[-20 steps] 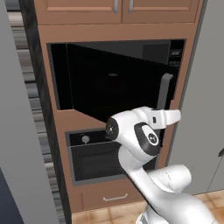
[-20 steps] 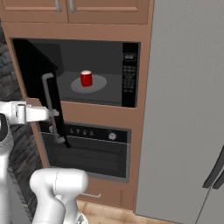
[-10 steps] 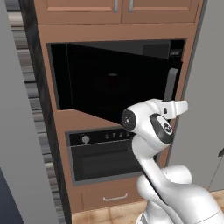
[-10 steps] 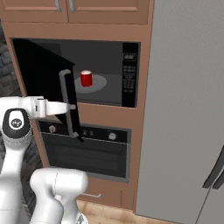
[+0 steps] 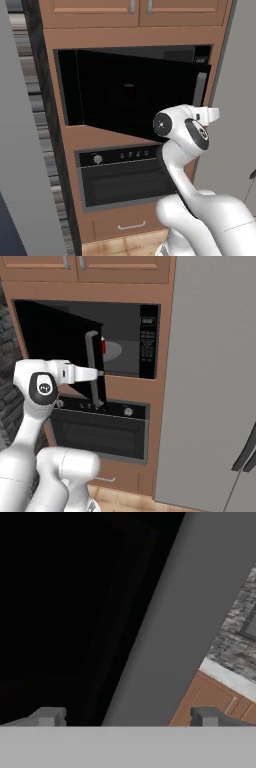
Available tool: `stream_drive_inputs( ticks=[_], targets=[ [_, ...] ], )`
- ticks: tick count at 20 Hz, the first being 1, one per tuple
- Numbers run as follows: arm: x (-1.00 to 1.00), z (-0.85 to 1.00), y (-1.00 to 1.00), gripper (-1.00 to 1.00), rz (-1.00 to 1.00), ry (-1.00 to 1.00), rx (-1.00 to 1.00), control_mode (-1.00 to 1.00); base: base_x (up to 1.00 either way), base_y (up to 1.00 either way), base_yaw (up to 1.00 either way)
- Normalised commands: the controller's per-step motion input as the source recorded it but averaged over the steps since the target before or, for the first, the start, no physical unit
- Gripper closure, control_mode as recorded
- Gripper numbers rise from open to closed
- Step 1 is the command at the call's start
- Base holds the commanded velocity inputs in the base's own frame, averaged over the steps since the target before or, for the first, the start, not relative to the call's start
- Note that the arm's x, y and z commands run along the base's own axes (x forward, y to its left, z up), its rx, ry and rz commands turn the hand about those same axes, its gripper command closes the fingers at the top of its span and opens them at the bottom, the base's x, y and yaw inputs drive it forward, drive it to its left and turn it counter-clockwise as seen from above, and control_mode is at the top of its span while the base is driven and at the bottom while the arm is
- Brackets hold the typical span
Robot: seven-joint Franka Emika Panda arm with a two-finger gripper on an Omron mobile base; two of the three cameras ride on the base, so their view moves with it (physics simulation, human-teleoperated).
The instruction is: Pick the mug from the counter and place it inside the microwave. Then close the microwave.
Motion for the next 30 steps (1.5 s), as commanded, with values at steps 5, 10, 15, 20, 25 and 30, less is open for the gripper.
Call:
stream_drive_inputs(
  ticks=[5, 10, 15, 20, 25, 30],
  targets=[
    [0.5, 0.0, -0.28, -1.0, 0.03, 0.0, 0.1, -1.0, 0.0, 0.0, 0.0],
    [0.46, 0.0, -0.26, -1.0, 0.03, 0.0, 0.08, -1.0, 0.0, 0.0, 0.0],
    [0.4, 0.0, -0.2, -1.0, 0.03, 0.0, 0.05, -1.0, 0.0, 0.0, 0.0],
    [0.41, 0.0, -0.13, -1.0, 0.04, 0.0, 0.02, -1.0, 0.0, 0.0, 0.0],
    [0.42, 0.0, -0.09, -1.0, 0.04, 0.0, 0.01, -1.0, 0.0, 0.0, 0.0],
    [0.41, 0.0, -0.08, -1.0, 0.04, 0.0, 0.01, -1.0, 0.0, 0.0, 0.0]
  ],
)
